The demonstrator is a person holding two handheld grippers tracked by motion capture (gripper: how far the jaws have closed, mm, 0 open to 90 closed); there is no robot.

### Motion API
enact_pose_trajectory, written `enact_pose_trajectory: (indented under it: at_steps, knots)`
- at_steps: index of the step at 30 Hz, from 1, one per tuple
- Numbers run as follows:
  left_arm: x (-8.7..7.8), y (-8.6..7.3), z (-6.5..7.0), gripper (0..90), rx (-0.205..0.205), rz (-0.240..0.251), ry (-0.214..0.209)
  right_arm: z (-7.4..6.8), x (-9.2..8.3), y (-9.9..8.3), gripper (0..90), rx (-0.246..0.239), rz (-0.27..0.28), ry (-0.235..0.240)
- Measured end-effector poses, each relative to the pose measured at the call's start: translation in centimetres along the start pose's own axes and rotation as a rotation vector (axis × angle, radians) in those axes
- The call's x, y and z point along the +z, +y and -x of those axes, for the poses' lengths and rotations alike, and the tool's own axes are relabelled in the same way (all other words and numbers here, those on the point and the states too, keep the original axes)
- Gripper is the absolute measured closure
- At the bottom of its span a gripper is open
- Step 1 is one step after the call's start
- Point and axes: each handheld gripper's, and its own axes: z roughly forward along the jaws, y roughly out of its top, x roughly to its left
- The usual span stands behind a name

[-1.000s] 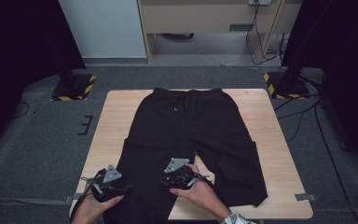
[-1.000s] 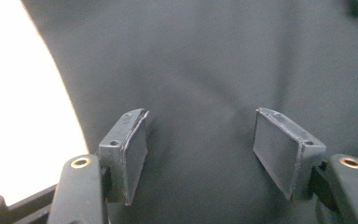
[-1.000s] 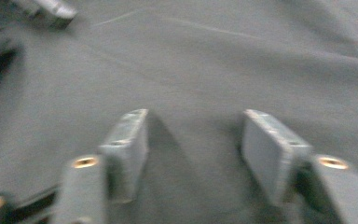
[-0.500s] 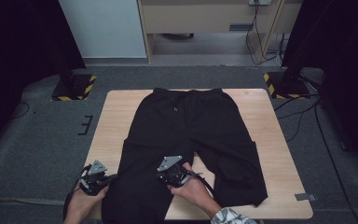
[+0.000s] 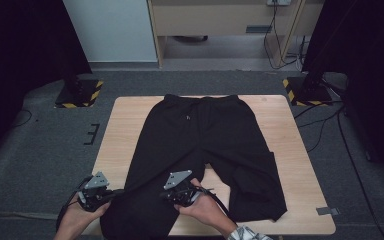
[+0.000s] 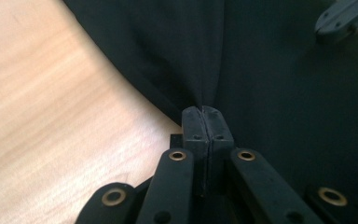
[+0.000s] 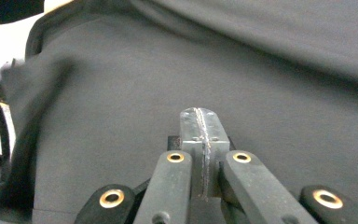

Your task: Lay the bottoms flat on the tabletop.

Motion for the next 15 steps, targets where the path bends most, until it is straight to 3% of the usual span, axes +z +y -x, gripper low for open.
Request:
enact_pose_trajectory:
  at_steps: [2, 4, 7, 8, 11, 13, 15]
  knots:
    - [-0.2, 0.3, 0.3, 89.0, 0.007, 0.028, -0.018, 0.6, -0.6, -0.1, 90.0, 0.010, 0.016, -0.035]
    - [-0.7, 1.2, 0.4, 89.0, 0.017, 0.057, 0.024, 1.3, -1.3, -0.2, 90.0, 0.028, 0.028, -0.059]
    - [0.1, 1.3, -0.9, 88.9, -0.014, 0.005, 0.084, 2.0, -2.1, -0.5, 87.8, 0.053, 0.039, -0.075]
    - [0.1, 1.3, -0.9, 88.9, -0.014, 0.005, 0.084, 2.2, -2.4, -0.6, 81.7, 0.057, 0.044, -0.091]
    - [1.9, 0.7, -2.1, 84.7, -0.032, -0.059, 0.139, 3.0, -3.8, -0.9, 65.6, 0.082, 0.057, -0.157]
    - [2.5, 0.6, -2.2, 74.5, -0.039, -0.055, 0.161, 3.8, -5.1, -1.4, 49.5, 0.110, 0.054, -0.208]
    - [2.8, 1.1, -2.0, 56.8, -0.026, -0.030, 0.170, 4.7, -6.7, -2.0, 38.4, 0.119, 0.044, -0.271]
